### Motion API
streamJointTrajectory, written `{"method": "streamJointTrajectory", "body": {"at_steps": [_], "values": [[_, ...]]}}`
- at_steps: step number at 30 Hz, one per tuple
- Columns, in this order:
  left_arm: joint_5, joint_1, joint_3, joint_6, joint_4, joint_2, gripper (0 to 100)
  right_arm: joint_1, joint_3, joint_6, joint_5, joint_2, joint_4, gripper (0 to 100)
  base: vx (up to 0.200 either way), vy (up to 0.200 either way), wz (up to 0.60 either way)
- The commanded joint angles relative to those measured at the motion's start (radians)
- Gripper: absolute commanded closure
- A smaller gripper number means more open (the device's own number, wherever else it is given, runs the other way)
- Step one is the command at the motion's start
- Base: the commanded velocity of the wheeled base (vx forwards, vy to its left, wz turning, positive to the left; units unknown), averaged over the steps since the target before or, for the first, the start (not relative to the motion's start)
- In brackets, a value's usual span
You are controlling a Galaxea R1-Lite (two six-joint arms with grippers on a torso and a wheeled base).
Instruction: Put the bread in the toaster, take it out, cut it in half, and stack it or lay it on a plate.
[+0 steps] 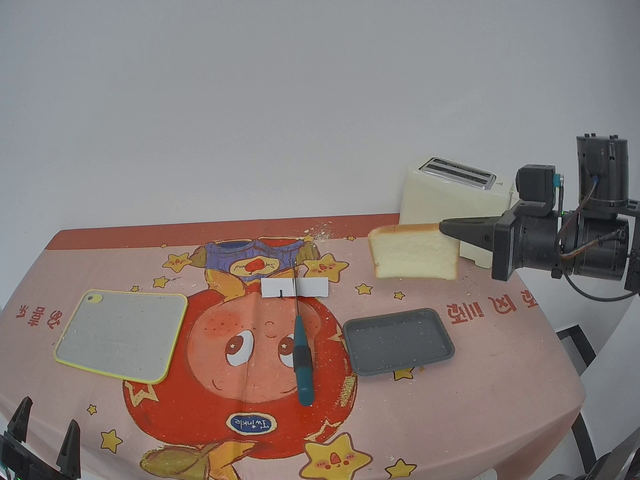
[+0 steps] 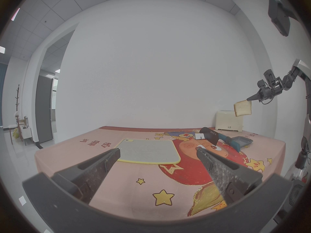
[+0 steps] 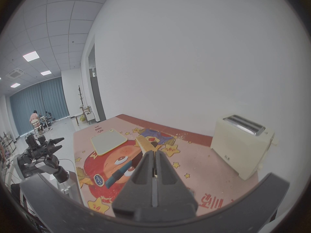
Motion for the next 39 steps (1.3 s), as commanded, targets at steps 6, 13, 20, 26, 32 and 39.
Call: {"method": "streamJointTrajectory", "body": {"at_steps": [6, 13, 20, 26, 32, 39], "values": [[0.0, -0.001, 0.018, 0.0, 0.0, -0.009, 0, 0.086, 0.059, 0.031, 0.002, 0.011, -0.076, 100, 0.0, 0.2, 0.0], [0.0, -0.001, 0.018, 0.0, 0.0, -0.009, 0, 0.161, 0.086, 0.035, -0.001, 0.071, -0.083, 100, 0.0, 0.2, 0.0], [0.0, -0.001, 0.018, 0.0, 0.0, -0.009, 0, 0.252, 0.085, 0.087, 0.0, 0.122, -0.172, 100, 0.0, 0.2, 0.0], [0.0, -0.001, 0.018, 0.0, 0.0, -0.009, 0, 0.292, 0.082, 0.09, 0.006, 0.179, -0.183, 100, 0.0, 0.2, 0.0], [0.0, -0.001, 0.018, 0.0, 0.0, -0.009, 0, 0.307, 0.074, 0.093, 0.058, 0.242, -0.255, 100, 0.0, 0.2, 0.0], [0.0, -0.001, 0.018, 0.0, 0.0, -0.009, 0, 0.324, 0.05, 0.115, 0.086, 0.337, -0.312, 100, 0.0, 0.143, 0.0]]}}
